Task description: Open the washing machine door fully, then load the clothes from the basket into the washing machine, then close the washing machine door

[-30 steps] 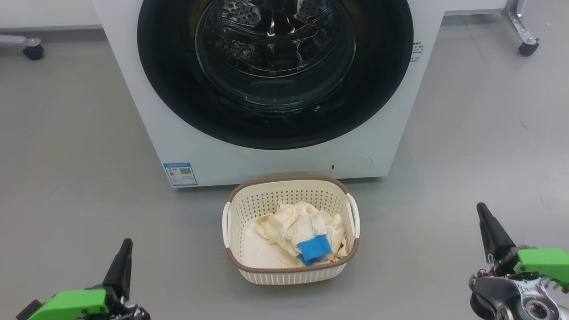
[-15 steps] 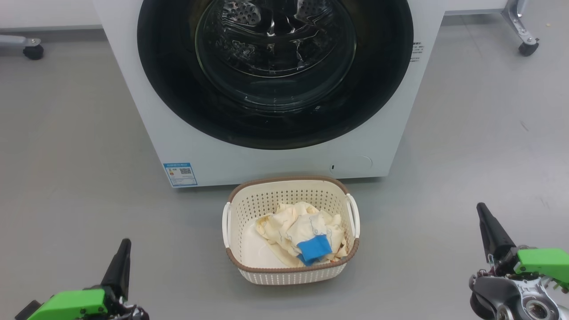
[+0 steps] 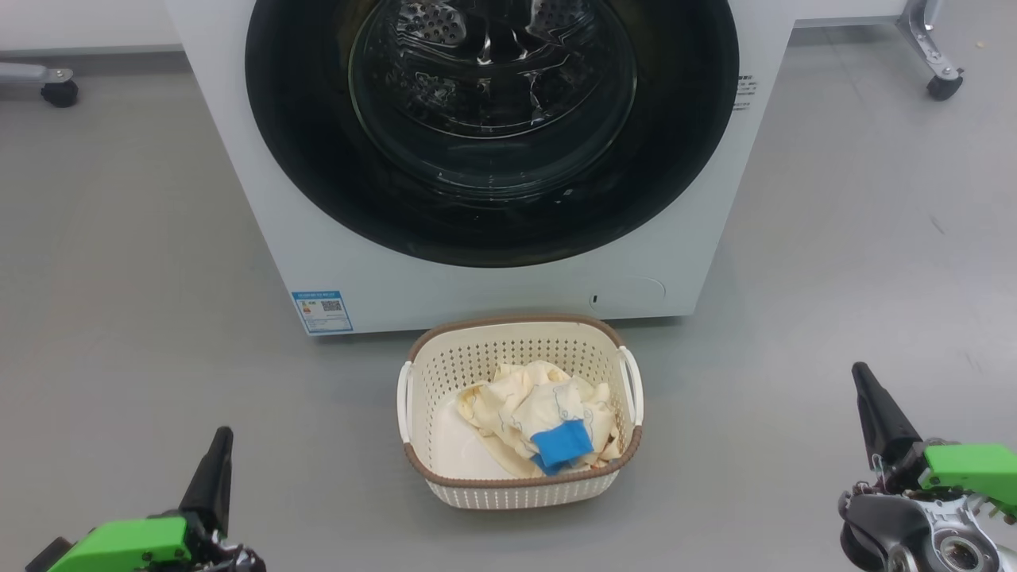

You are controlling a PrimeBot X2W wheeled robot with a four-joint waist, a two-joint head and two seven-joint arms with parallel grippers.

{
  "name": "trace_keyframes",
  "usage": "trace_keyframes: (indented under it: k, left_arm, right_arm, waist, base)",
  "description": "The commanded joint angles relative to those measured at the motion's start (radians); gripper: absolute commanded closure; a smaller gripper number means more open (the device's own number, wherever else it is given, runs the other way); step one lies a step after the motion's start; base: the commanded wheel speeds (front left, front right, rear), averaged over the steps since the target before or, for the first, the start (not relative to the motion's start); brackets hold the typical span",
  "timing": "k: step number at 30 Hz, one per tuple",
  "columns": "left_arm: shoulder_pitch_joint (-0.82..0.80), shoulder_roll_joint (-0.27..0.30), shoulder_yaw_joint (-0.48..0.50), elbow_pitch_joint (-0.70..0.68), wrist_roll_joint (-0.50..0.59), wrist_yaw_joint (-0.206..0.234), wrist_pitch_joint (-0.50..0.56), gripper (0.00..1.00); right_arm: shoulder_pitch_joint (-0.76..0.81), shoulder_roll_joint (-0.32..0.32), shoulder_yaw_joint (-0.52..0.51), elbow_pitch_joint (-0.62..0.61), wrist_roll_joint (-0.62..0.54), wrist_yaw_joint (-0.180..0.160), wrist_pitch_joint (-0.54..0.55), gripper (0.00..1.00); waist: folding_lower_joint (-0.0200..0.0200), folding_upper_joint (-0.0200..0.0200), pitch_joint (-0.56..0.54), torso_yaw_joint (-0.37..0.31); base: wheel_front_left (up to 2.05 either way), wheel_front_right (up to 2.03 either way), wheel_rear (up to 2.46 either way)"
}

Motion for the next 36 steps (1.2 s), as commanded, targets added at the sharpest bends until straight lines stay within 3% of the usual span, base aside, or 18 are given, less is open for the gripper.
trace_keyframes:
  k: [1,36]
  left_arm:
    - [-0.050,0.008,0.034,-0.030,0.010,-0.001,0.007,1.00]
    - [-0.050,0.008,0.034,-0.029,0.011,-0.001,0.008,1.00]
  right_arm:
    - [-0.058,-0.012,0.015,-0.031,-0.010,-0.003,0.006,1.00]
    - [-0.059,-0.012,0.015,-0.031,-0.010,-0.003,0.006,1.00]
  waist:
    - [0.0000,-0.0001,0.000,0.000]
    - [0.0000,-0.0001,0.000,0.000]
  base:
    - [0.00,0.00,0.00]
    - [0.00,0.00,0.00]
